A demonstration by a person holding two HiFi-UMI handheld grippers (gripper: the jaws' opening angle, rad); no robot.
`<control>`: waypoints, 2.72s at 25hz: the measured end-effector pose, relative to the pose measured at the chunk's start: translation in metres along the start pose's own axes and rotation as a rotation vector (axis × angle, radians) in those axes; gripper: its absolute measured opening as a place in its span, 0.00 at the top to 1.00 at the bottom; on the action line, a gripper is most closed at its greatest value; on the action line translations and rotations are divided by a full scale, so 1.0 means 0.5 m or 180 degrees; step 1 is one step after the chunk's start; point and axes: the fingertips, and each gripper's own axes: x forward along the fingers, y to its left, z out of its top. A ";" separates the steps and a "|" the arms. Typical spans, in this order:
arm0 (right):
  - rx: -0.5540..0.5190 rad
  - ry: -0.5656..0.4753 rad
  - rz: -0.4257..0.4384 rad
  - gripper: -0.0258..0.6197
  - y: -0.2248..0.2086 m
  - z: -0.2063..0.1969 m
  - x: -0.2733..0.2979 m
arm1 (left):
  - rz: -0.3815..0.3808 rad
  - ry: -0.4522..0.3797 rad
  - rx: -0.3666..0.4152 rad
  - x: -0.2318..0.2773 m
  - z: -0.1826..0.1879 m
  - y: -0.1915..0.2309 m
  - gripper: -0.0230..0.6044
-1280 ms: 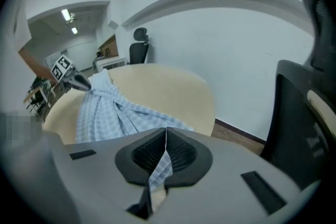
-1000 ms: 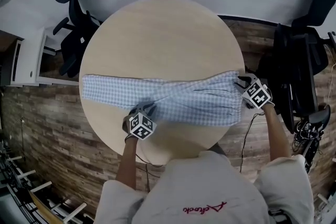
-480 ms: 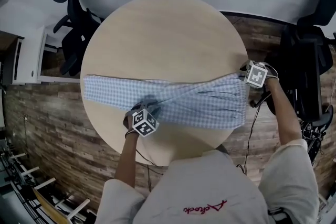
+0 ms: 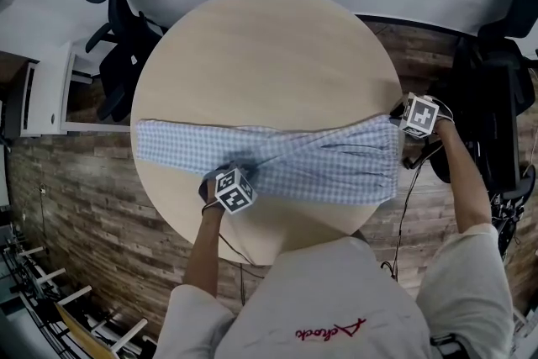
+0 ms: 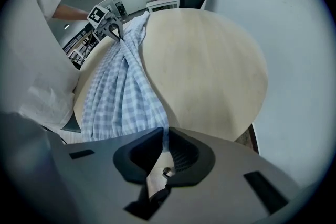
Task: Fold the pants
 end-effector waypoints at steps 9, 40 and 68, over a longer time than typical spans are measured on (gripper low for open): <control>-0.0041 -0.0213 -0.0735 0.87 0.041 0.030 -0.124 | 0.0316 -0.0273 0.0190 -0.079 0.018 0.037 0.91; -0.0482 0.0264 -0.1873 0.87 0.447 -0.142 -0.036 | 0.0258 -0.0323 0.0713 -0.102 -0.044 -0.097 0.91; 0.1890 -0.1118 -0.1863 0.69 0.517 -0.109 -0.010 | 0.0216 -0.1109 0.0094 -0.103 -0.011 -0.152 0.72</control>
